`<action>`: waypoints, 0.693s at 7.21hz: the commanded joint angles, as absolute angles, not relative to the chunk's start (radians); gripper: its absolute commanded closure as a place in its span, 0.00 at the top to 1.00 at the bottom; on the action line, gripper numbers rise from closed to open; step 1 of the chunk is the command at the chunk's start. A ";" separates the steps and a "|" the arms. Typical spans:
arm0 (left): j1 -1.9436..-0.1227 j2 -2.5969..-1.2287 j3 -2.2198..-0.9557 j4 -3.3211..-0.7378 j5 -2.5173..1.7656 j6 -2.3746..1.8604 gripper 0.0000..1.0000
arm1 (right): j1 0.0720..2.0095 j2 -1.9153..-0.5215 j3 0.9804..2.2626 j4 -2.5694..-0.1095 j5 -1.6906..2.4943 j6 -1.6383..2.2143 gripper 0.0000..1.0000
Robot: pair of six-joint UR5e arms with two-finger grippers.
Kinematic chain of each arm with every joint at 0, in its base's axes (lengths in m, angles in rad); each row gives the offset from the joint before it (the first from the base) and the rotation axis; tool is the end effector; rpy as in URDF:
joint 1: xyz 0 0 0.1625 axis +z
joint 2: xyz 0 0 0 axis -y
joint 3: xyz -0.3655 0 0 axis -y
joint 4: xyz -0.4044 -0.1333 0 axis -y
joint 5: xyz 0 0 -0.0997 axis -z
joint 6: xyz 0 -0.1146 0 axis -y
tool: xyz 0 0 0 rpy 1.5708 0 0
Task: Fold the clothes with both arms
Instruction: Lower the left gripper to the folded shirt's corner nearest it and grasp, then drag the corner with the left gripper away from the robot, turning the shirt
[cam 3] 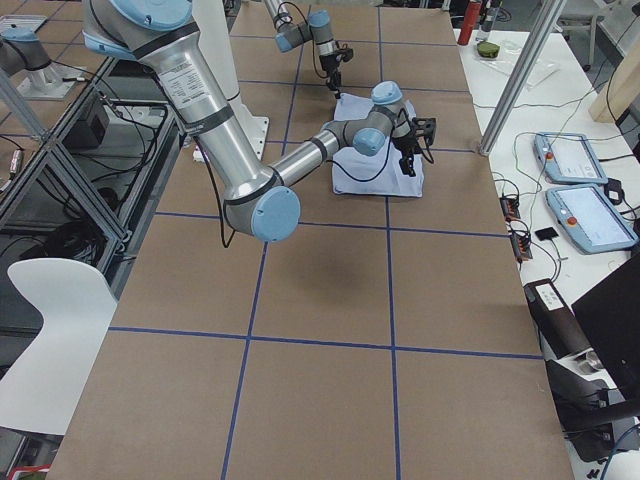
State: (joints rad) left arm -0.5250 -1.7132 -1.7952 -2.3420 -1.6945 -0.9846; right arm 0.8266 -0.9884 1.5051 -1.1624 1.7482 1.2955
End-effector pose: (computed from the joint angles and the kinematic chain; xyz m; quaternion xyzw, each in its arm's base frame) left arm 0.4373 -0.3910 0.3365 0.2394 0.4843 0.0590 0.8394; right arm -0.3928 -0.5935 0.2562 0.1651 -0.4202 0.2046 0.8685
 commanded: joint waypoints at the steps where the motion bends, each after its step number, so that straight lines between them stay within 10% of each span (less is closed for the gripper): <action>1: -0.686 -1.732 -1.705 -2.333 -1.695 -0.837 0.00 | 0.821 -0.988 1.506 -1.161 1.747 1.304 1.00; 5: -0.882 -2.154 -1.199 -2.336 -1.692 -0.732 0.00 | 0.805 -0.988 1.535 -1.163 1.744 1.310 1.00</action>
